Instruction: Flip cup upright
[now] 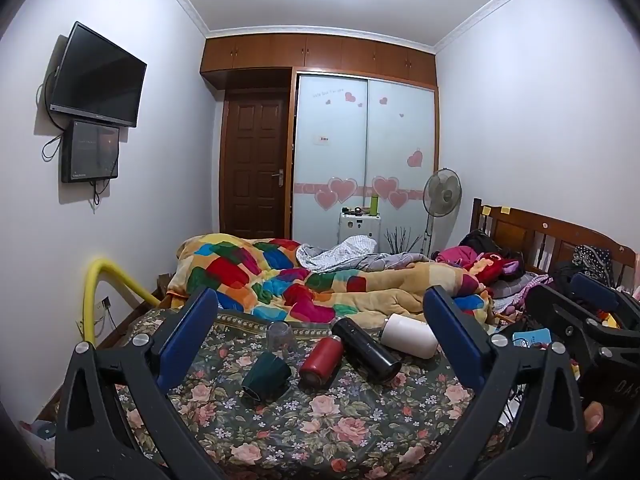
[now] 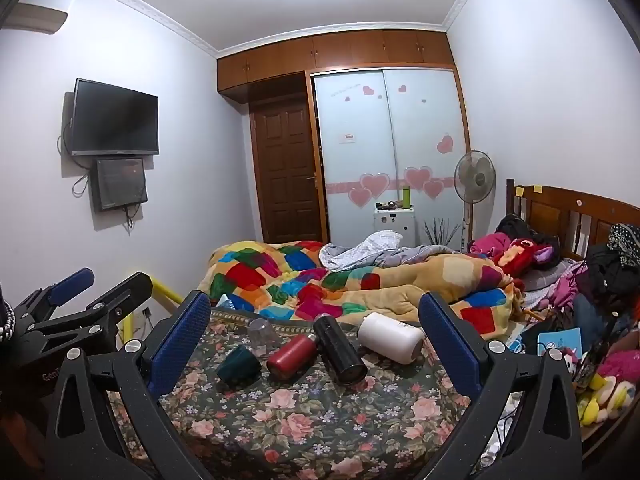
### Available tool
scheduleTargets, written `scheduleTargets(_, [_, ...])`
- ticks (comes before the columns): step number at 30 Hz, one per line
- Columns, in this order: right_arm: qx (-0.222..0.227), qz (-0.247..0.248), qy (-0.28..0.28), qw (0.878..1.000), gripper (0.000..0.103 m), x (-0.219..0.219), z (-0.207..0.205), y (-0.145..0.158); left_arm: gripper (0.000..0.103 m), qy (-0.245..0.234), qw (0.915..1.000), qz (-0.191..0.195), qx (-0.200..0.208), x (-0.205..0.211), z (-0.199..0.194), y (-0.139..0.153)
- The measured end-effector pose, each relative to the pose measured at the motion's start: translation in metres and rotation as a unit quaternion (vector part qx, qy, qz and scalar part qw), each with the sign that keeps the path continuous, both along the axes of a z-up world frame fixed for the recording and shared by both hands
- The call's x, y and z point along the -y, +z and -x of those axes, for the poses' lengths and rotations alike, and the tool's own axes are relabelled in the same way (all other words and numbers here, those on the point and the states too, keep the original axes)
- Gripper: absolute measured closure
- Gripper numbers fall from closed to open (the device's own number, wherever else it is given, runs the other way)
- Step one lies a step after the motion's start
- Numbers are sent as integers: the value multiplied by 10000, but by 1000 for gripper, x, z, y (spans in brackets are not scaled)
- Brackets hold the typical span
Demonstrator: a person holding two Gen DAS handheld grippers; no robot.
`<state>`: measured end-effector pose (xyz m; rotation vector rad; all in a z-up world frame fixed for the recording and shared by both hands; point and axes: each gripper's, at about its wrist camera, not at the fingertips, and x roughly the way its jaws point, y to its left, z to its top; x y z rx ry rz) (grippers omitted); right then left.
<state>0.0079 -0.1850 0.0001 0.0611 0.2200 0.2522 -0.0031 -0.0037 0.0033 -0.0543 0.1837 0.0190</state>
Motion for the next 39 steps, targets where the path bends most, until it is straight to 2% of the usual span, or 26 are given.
scheduleTargets(39, [-102, -51, 4, 9999, 0, 0, 0, 0, 0, 16, 10000, -42, 12, 0, -4, -5])
